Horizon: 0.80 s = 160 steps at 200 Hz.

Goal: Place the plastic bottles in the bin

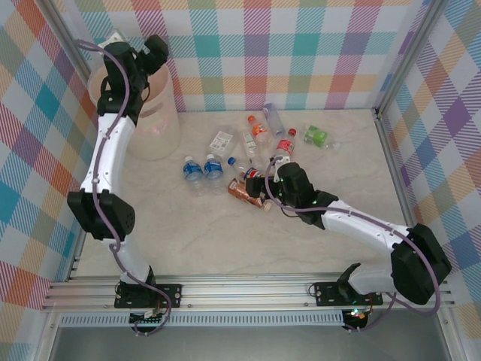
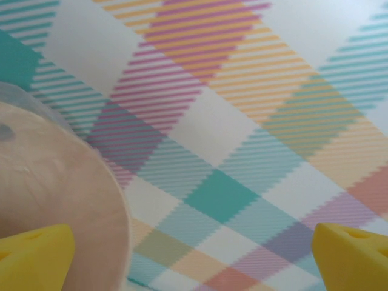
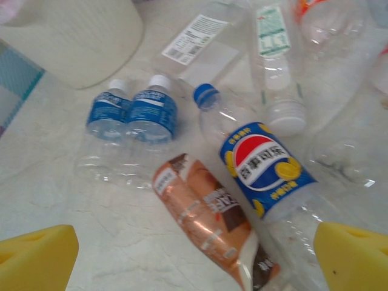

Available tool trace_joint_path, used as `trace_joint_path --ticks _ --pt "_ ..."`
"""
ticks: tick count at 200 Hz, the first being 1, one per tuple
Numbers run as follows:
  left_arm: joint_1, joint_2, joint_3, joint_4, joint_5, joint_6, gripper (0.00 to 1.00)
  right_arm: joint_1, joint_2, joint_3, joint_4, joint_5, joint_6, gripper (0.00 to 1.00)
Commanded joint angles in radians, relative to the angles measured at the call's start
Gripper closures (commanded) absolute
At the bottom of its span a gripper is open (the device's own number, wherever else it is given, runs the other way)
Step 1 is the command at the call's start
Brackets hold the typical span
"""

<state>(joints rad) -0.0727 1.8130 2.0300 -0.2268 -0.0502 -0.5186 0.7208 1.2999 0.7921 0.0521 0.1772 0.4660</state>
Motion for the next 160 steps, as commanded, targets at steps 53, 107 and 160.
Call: trace_joint_path --ticks 53,107,160 --pt "-0.231 -0.25 -0.382 0.024 -0.026 0.054 0.0 -0.05 -0.053 -0.062 -0.018 0.027 0.045 0.0" --pt "-0.346 -0.32 -0.548 -0.041 -0.117 -0.005 0.0 -0.05 -0.105 -0.126 0.037 0.094 0.079 0.0" --pt "-0.36 -0.314 -0.647 -0.168 -0.124 -0.049 0.0 -0.05 -0.109 -0.104 0.029 -0.017 0.049 0.0"
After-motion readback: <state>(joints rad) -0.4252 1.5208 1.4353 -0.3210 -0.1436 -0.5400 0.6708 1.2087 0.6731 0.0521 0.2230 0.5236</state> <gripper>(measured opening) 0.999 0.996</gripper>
